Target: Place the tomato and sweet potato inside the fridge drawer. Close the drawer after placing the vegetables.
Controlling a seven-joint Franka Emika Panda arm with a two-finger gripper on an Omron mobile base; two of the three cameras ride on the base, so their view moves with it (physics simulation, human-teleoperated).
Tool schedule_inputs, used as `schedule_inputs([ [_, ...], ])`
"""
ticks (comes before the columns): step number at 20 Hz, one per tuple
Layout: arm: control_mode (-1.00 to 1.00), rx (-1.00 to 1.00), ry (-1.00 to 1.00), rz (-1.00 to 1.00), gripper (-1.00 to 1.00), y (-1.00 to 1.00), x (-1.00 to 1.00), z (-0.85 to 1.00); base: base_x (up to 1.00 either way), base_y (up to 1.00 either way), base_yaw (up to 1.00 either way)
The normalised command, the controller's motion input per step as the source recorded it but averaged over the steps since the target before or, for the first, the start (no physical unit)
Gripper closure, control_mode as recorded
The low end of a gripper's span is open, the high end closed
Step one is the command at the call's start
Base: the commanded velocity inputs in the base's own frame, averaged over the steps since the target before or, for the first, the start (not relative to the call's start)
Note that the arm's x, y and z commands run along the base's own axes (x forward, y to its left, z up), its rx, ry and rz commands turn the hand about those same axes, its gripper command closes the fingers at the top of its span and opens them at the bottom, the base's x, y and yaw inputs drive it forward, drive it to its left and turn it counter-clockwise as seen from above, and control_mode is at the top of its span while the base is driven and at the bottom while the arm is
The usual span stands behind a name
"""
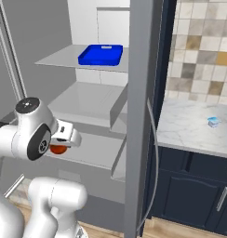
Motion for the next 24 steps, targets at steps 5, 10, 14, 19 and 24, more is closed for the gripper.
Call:
schedule_inputs([
  [5,-1.00,-0.03,0.07,-0.02,1.00,0.28,0.49,-0.33,0.00,0.00,0.00],
  [10,-1.00,-0.03,0.14,-0.01,1.00,0.27,0.49,-0.34,0.00,0.00,0.00],
  [14,-1.00,-0.02,0.13,0.00,1.00,0.21,0.43,-0.31,0.00,0.00,0.00],
  [19,-1.00,0.00,0.10,-0.01,1.00,0.12,0.42,-0.25,0.00,0.00,0.00],
  [24,-1.00,0.00,0.05,0.00,1.00,0.00,0.39,-0.40,0.00,0.00,0.00],
])
